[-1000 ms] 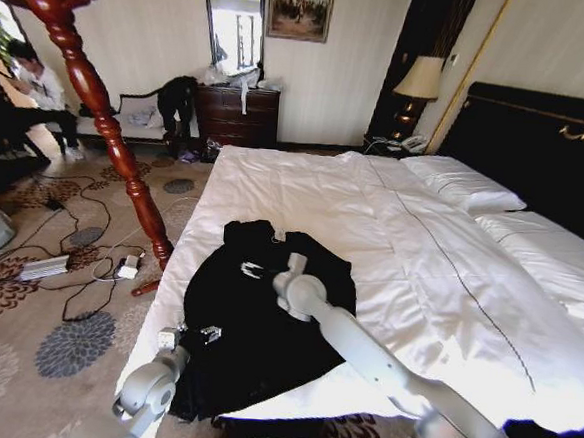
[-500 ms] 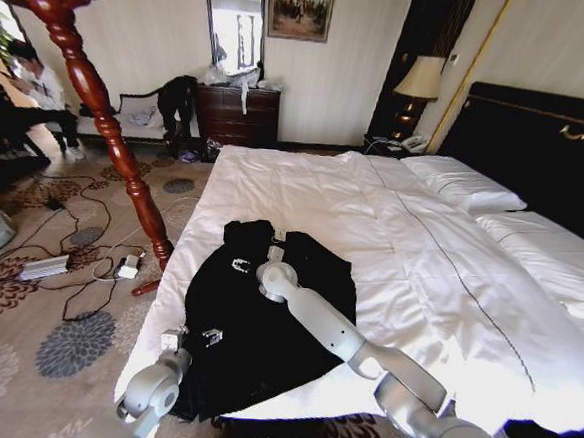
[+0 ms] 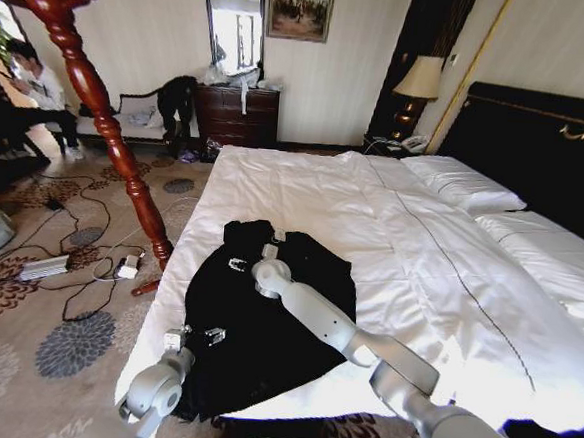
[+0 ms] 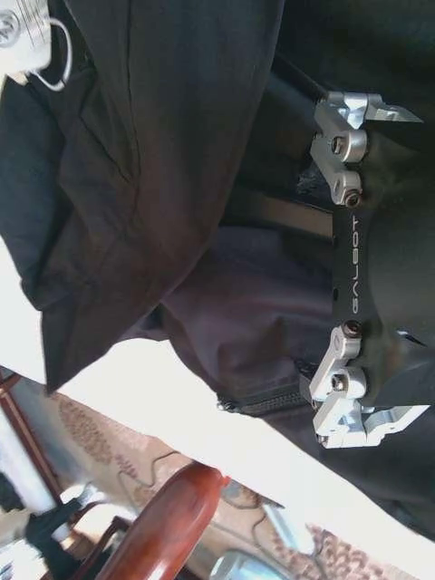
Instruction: Pick up the clothes from the bed and hang them on the clothes hanger.
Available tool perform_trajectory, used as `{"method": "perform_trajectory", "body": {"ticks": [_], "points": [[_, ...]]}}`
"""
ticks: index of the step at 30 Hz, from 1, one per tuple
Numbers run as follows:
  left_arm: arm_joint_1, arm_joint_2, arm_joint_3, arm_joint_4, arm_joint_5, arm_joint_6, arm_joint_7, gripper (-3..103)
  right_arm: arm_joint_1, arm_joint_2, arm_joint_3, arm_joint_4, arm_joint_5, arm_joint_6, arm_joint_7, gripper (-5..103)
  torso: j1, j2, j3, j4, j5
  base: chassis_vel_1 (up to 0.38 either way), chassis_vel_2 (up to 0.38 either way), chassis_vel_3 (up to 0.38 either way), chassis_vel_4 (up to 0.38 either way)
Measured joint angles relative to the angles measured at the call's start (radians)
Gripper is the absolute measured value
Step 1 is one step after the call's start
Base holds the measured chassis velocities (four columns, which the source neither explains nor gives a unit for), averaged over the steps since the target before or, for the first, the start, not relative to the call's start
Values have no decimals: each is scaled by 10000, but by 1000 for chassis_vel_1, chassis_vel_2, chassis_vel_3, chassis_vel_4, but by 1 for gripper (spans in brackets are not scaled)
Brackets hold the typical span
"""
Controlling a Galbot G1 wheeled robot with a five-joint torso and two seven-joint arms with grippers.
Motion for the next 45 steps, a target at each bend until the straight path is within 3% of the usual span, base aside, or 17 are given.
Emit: {"method": "perform_trajectory", "body": {"ticks": [8,13,17,22,25,33,35,37,38,39,41,45], "points": [[109,-167,-257,-488,-153,75,-104,100,643,715,-518,-1679,-99,400,-954,100,0,0,0,-4,1,0,0,0,0],[163,-220,-310,-596,-178,76,-144,100,1067,1255,-524,-2660,-379,760,-1696,100,0,0,0,11,2,0,0,0,0],[203,-217,-369,-695,-199,76,-169,100,1361,1295,-267,-3675,-848,1010,-2369,100,0,0,0,-6,1,0,0,0,0],[232,-220,-426,-822,-290,91,-181,100,1564,1291,247,-4758,-1793,1462,-3340,100,0,0,1,2,2,0,0,0,0],[252,-260,-421,-856,-288,112,-187,100,1644,1278,497,-5088,-2013,1617,-3616,100,1,0,0,-6,2,0,0,0,0],[339,-397,-400,-865,-153,134,-195,100,1659,1269,340,-4958,-2137,1648,-3805,100,0,0,0,1,2,0,0,0,0],[347,-415,-399,-866,-146,136,-196,100,1658,1266,175,-4862,-2155,1562,-3661,100,1,0,0,0,2,0,0,0,0],[350,-421,-404,-874,-146,144,-196,100,1659,1264,69,-4680,-2124,1142,-2933,100,1,0,0,0,2,0,0,0,0],[351,-421,-415,-881,-147,148,-198,100,1664,1262,74,-4460,-1890,632,-2023,100,0,0,0,0,2,0,0,0,0],[351,-421,-415,-881,-147,148,-198,100,1664,1262,74,-4460,-1890,632,-2023,100,0,0,0,0,2,0,0,0,0],[352,-418,-443,-881,-148,151,-202,100,1665,1255,256,-3640,-846,-245,-377,100,1,0,1,-7,1,0,0,0,0],[362,-419,-465,-882,-148,152,-207,100,1527,1267,399,-2616,207,-568,279,100,-1,1,-2,8,2,0,0,0,0]]}}
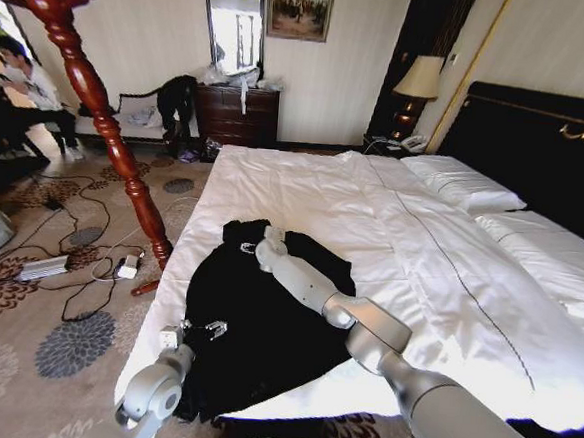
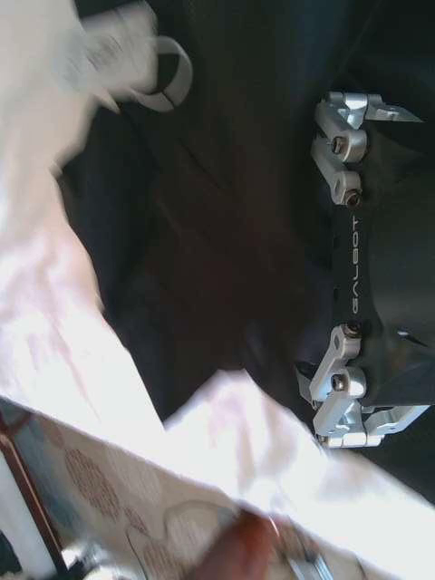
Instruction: Pick up the clothes from the bed and hang them on the clothes hanger.
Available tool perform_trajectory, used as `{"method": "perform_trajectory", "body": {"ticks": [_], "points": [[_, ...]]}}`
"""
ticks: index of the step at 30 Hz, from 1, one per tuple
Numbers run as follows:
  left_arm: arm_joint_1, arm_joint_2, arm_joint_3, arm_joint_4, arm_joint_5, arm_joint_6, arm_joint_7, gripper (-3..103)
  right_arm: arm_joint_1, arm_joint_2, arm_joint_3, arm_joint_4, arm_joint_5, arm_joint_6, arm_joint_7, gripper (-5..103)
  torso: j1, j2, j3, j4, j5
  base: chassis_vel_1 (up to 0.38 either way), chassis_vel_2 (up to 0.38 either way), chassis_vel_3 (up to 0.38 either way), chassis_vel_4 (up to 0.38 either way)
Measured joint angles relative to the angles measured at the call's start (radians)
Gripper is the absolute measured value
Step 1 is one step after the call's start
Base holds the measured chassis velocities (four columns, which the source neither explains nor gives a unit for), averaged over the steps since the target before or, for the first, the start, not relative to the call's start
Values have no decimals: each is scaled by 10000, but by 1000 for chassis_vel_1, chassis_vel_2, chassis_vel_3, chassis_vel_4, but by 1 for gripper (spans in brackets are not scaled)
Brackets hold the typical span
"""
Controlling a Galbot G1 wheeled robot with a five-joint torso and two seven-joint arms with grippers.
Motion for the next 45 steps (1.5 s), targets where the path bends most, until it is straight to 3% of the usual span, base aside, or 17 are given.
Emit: {"method": "perform_trajectory", "body": {"ticks": [7,10,12,13,14,15,18,19,22,24,25,26,28,30,31,33,45], "points": [[-6,47,-31,-1,-51,-13,-1,100,-229,-20,-132,864,-132,155,257,100,4,0,3,-17,-1,0,0,0,0],[-10,79,-34,-2,-96,-19,5,100,-272,-214,-273,2045,164,261,543,100,3,-1,3,5,0,0,0,0,0],[-5,109,2,-14,-160,-39,2,100,-351,-1258,-406,4600,990,384,1499,100,-1,1,-1,10,0,0,0,0,0],[-5,109,2,-14,-160,-39,2,100,-351,-1258,-406,4600,990,384,1499,100,-1,1,-1,10,0,0,0,0,0],[8,114,54,-30,-185,-75,16,100,-441,-1946,-342,5840,1384,413,2012,100,-2,1,-1,-12,-1,0,0,0,0],[18,115,115,-50,-201,-107,40,100,-559,-2498,-166,6904,1670,418,2313,100,-1,1,1,-18,1,0,0,0,0],[99,116,324,-84,-179,-149,77,100,-1377,-4879,983,9649,2032,242,2614,100,0,0,1,-6,3,0,0,0,0],[99,116,324,-84,-179,-149,77,100,-1377,-4879,983,9649,2032,242,2614,100,0,0,1,-6,3,0,0,0,0],[259,230,390,-171,-154,-282,163,100,-3194,-7032,2524,10975,1973,172,2735,100,-2,1,-1,-19,7,0,0,0,0],[320,365,277,-231,-238,-458,295,100,-4411,-7663,3704,11387,1769,84,2799,100,-1,1,0,-14,10,0,0,0,0],[320,365,277,-231,-238,-458,295,100,-4411,-7663,3704,11387,1769,84,2799,100,-1,1,0,-14,10,0,0,0,0],[332,477,95,-301,-425,-637,424,100,-5495,-7961,4717,11691,1538,-65,2940,100,0,1,0,-11,5,0,0,0,0],[304,690,-325,-459,-970,-981,618,100,-7822,-8069,6409,12244,812,-386,3152,100,-1,1,0,-10,11,0,0,0,0],[288,740,-412,-521,-1126,-1026,640,100,-8324,-8023,6766,12380,593,-465,3175,100,-1,1,0,-11,10,0,0,0,0],[261,848,-606,-720,-1496,-1048,658,100,-9450,-7825,7496,12704,37,-627,3249,100,-2,1,-1,-12,1,0,0,0,0],[267,922,-781,-891,-1680,-977,601,100,-10560,-7481,7959,12946,-508,-758,3432,100,0,1,0,-8,4,0,0,0,0],[1004,805,-1724,-1482,-1924,-699,414,100,-12485,-5434,9658,12916,-721,-521,4351,100,0,1,0,-8,-2,0,0,0,0]]}}
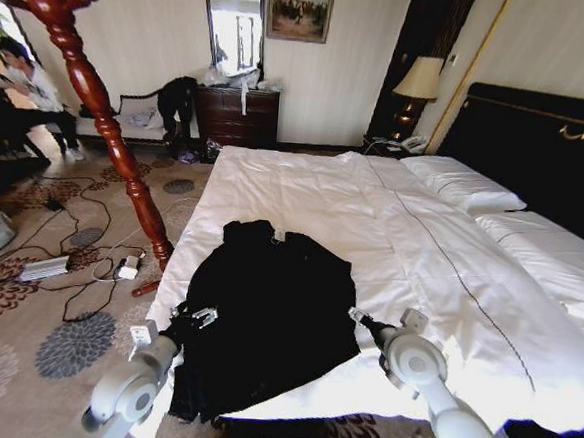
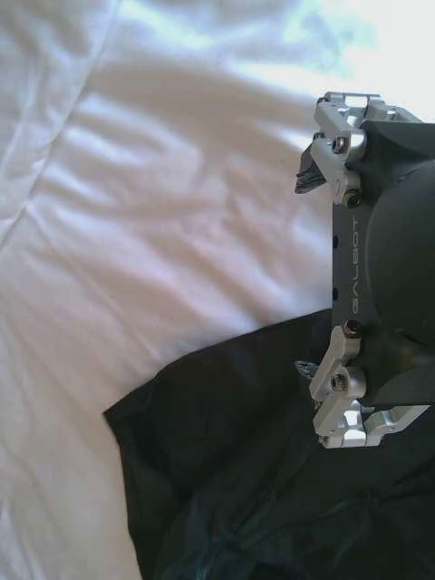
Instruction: Pick up the clothes from the bed and hang them on the clothes hanger.
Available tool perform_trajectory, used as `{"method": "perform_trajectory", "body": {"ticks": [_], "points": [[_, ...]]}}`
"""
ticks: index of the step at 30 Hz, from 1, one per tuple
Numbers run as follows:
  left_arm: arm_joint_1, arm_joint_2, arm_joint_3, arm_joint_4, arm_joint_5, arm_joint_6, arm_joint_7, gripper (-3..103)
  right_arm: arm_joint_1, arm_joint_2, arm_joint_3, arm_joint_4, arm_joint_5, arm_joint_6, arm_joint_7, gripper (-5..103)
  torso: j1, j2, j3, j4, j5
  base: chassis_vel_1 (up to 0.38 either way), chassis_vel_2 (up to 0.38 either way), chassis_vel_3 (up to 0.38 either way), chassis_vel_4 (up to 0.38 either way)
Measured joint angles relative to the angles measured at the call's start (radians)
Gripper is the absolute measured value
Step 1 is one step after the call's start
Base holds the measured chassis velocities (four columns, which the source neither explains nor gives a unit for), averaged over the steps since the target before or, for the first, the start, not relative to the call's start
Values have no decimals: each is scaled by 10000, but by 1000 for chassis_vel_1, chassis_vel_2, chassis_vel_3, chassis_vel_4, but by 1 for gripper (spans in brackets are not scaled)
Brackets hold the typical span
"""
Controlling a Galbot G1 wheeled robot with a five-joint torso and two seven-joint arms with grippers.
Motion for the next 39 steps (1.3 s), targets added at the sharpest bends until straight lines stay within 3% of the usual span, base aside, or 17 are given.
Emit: {"method": "perform_trajectory", "body": {"ticks": [5,10,13,15,18,19,24,25,28,31,33,39], "points": [[175,-2,-226,-210,-79,96,-73,100,-232,545,97,-194,648,-118,-81,100,1,0,0,0,2,0,0,0,0],[275,-82,-289,-274,-61,128,-106,100,-223,986,-32,-541,679,-163,-350,103,2,-1,1,0,1,0,0,0,0],[357,-160,-447,-345,-54,134,-121,100,-269,1224,-143,-580,551,-45,-628,90,2,-1,1,0,0,0,0,0,0],[370,-187,-512,-353,-63,134,-128,100,-309,1278,-174,-516,532,-8,-680,90,2,-1,1,0,0,0,0,0,0],[376,-295,-656,-375,-143,134,-156,100,-474,1447,-224,-255,413,129,-789,74,2,-1,1,0,1,0,0,0,0],[376,-295,-656,-375,-143,134,-156,100,-474,1447,-224,-255,413,129,-789,74,2,-1,1,0,1,0,0,0,0],[397,-477,-656,-405,-214,170,-214,100,-892,1806,6,202,136,507,-1092,52,2,-1,1,0,2,0,0,0,0],[397,-477,-656,-405,-214,170,-214,100,-892,1806,6,202,136,507,-1092,52,2,-1,1,0,2,0,0,0,0],[416,-522,-608,-399,-126,178,-220,100,-1087,1884,206,474,46,597,-1185,36,2,-1,1,0,2,0,0,0,0],[430,-543,-598,-380,-74,181,-225,100,-1206,1909,290,637,11,632,-1212,30,2,-1,1,0,2,0,0,0,0],[451,-576,-588,-371,-15,181,-232,100,-1351,1933,336,769,-157,734,-1296,19,2,-1,1,0,1,0,0,0,0],[512,-666,-522,-401,106,182,-243,100,-1644,2017,354,796,-722,1133,-1596,2,2,-1,1,0,2,0,0,0,0]]}}
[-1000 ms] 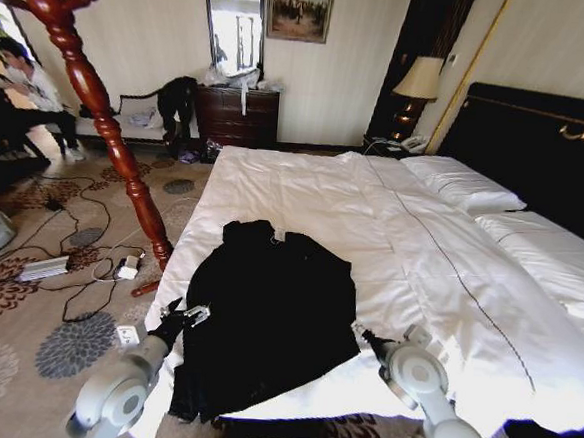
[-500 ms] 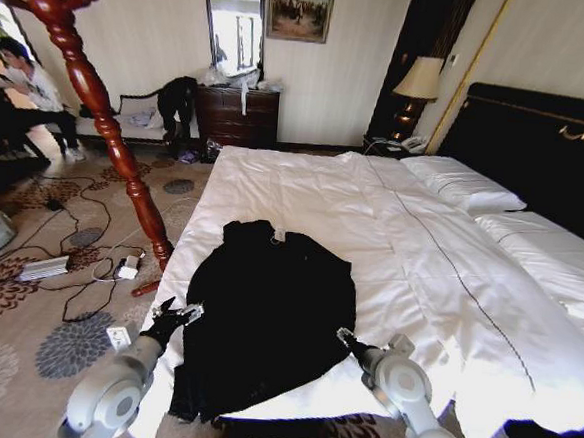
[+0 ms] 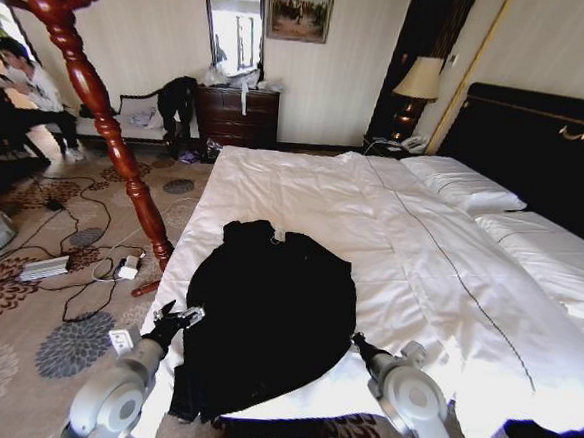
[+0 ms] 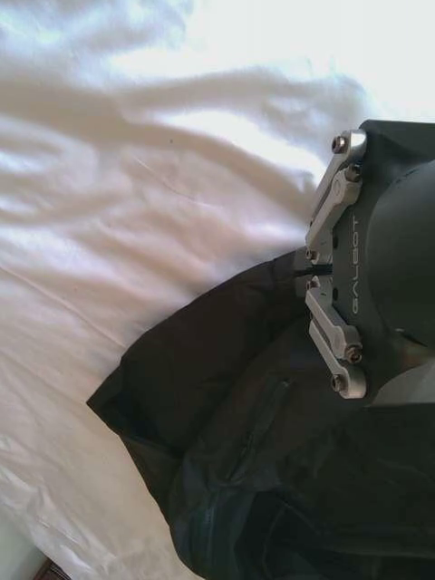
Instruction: Pick up the clothes from the bed and hang them on the clothes hanger.
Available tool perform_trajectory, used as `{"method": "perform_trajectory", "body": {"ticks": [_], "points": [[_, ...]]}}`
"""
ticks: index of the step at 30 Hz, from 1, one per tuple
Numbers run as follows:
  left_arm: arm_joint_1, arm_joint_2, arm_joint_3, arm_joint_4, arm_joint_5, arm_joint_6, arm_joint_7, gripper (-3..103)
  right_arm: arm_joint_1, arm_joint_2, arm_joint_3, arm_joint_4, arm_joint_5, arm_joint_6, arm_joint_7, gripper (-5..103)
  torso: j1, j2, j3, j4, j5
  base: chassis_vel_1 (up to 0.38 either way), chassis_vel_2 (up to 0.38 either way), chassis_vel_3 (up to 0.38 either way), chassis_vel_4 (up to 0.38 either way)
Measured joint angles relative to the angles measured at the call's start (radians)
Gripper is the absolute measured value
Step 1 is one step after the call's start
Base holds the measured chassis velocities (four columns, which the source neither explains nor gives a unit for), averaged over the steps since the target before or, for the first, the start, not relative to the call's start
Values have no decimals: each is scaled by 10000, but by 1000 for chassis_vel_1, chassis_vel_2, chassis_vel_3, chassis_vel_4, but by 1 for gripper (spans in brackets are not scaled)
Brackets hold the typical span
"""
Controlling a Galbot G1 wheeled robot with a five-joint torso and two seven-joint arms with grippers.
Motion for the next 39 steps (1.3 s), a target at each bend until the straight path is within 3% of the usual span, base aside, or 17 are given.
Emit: {"method": "perform_trajectory", "body": {"ticks": [6,14,34,39], "points": [[16,-58,16,-27,41,0,-18,100,-584,-7,197,191,-349,293,-84,0,0,0,0,1,0,0,0,0,0],[-71,-107,80,-53,64,0,-34,100,-2937,-298,427,1181,-1246,803,4,0,-1,0,0,-3,-1,0,0,0,0],[186,-430,-211,-241,155,-1,-14,100,-5633,-1199,465,2635,-2510,1318,606,0,-1,1,0,-1,-1,0,0,0,0],[152,-447,-150,-210,168,-2,-12,100,-5504,-1197,492,2312,-2701,1319,711,0,-1,0,0,-3,-1,0,0,0,0]]}}
